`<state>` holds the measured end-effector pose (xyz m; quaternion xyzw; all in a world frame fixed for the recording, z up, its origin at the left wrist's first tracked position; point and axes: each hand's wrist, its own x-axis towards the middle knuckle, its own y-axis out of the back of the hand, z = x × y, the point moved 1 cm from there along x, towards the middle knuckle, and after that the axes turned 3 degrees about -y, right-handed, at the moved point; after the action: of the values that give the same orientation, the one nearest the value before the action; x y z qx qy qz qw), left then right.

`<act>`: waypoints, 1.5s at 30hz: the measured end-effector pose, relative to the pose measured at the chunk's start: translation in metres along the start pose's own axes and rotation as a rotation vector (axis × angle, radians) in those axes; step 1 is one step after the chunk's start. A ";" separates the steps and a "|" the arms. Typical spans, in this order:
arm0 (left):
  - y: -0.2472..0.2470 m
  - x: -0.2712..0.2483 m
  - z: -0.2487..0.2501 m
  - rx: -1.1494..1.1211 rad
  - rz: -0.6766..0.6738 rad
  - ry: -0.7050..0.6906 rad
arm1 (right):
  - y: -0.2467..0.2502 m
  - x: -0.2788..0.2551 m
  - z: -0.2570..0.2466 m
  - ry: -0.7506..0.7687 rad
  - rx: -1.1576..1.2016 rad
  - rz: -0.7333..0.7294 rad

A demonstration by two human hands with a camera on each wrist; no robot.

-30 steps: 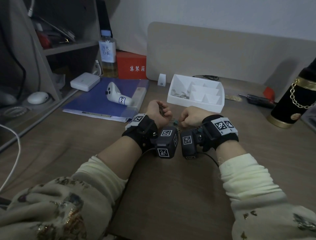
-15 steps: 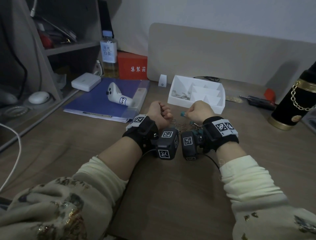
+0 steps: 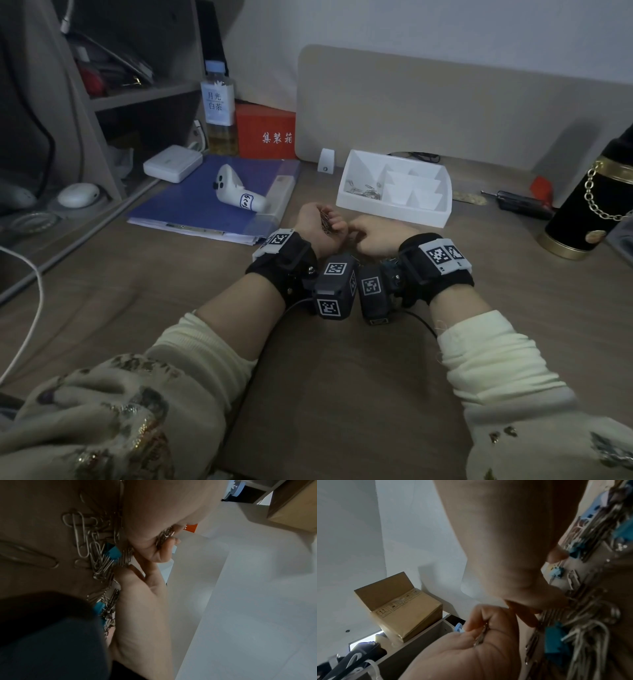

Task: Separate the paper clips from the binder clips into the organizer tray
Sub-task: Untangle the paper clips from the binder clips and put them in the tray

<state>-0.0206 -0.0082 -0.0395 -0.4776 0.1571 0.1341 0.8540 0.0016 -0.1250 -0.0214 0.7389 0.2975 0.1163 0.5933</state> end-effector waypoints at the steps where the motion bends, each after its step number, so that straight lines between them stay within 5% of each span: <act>1: 0.000 0.000 0.000 -0.001 0.000 0.000 | 0.002 -0.001 0.001 0.000 0.002 0.006; 13: 0.000 -0.001 -0.001 -0.003 0.002 0.008 | 0.012 -0.011 0.006 -0.044 -0.006 -0.106; 33: 0.002 0.003 -0.001 -0.005 0.023 -0.005 | 0.008 -0.007 0.014 -0.051 0.027 0.060; 45: 0.000 -0.001 -0.004 0.049 0.082 -0.033 | 0.023 -0.006 0.016 -0.112 0.121 0.341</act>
<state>-0.0218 -0.0119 -0.0412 -0.4474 0.1660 0.1731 0.8616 0.0118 -0.1438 -0.0030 0.8182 0.1409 0.1557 0.5351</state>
